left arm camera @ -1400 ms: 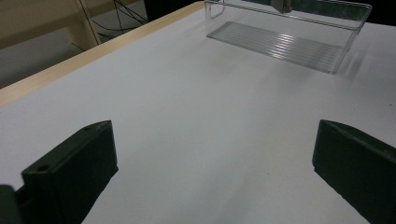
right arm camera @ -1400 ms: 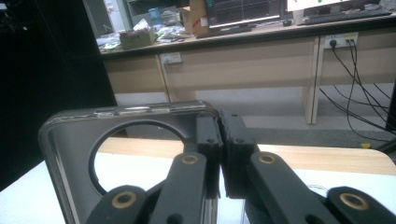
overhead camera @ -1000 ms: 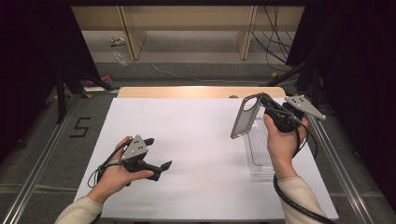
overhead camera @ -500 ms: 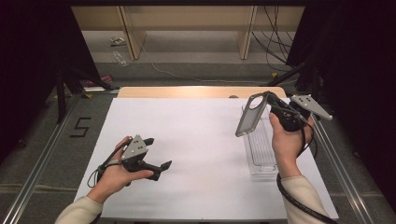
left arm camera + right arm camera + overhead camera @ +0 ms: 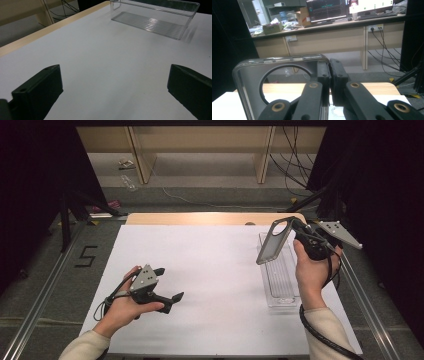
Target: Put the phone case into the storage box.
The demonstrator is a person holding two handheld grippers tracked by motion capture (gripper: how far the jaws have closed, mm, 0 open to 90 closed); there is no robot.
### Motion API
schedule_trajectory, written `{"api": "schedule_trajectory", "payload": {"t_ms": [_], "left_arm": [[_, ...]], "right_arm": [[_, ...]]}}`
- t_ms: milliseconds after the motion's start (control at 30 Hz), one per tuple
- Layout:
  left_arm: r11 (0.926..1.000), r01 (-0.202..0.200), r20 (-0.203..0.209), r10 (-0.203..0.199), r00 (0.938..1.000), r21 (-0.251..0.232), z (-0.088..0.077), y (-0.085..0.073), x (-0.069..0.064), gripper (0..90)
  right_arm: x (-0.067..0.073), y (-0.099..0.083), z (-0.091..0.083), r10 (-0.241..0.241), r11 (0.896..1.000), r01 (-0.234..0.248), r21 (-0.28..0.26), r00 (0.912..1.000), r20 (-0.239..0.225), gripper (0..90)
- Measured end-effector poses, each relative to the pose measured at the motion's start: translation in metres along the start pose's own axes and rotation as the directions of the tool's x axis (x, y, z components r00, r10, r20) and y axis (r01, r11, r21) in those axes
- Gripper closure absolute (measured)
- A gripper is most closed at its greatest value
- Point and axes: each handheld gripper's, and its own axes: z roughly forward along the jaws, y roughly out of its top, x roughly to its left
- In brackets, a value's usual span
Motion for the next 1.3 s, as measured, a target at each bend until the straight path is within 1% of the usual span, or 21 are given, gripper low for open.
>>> {"api": "schedule_trajectory", "payload": {"t_ms": [567, 1300], "left_arm": [[1.0000, 0.001, 0.001, -0.001, 1.0000, -0.001, 0.000, 0.000, 0.000, 0.0], [1.0000, -0.002, -0.001, 0.002, 1.0000, 0.000, 0.000, 0.000, 0.000, 0.0]], "right_arm": [[-0.008, 0.002, -0.002, -0.001, 1.000, 0.001, -0.011, 0.9996, 0.029, 87.6], [-0.015, 0.002, -0.003, -0.008, 1.000, 0.008, -0.014, 0.9982, 0.059, 87.6]]}}
